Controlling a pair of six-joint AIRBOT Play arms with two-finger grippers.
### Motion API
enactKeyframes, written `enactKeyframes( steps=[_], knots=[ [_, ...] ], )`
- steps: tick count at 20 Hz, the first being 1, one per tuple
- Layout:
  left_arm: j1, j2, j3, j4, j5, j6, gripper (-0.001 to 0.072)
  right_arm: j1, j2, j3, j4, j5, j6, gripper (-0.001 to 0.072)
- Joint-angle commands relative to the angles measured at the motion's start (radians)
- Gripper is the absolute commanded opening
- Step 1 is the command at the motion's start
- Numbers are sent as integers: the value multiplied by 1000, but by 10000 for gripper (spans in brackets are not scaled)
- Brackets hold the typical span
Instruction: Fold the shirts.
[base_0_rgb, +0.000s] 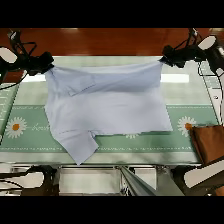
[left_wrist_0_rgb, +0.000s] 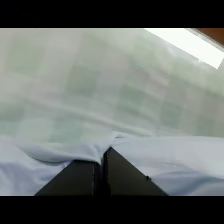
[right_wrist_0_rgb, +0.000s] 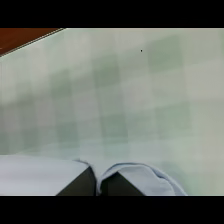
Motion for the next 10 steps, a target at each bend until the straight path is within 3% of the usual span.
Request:
enactKeyframes(
  steps=[1,3,7,10],
  knots=[
    [18,-6,13,-10,-169,89,27,-41,-43,59,50,147,-21,25],
    [41,-4,12,-8,-325,246,27,-88,-31,82,87,258,-58,25],
    [55,-4,-66,-10,-441,275,27,-119,-20,67,24,488,-141,25],
    [50,-8,-193,-10,-396,278,26,-74,-20,-6,-60,438,-144,25]
  ],
)
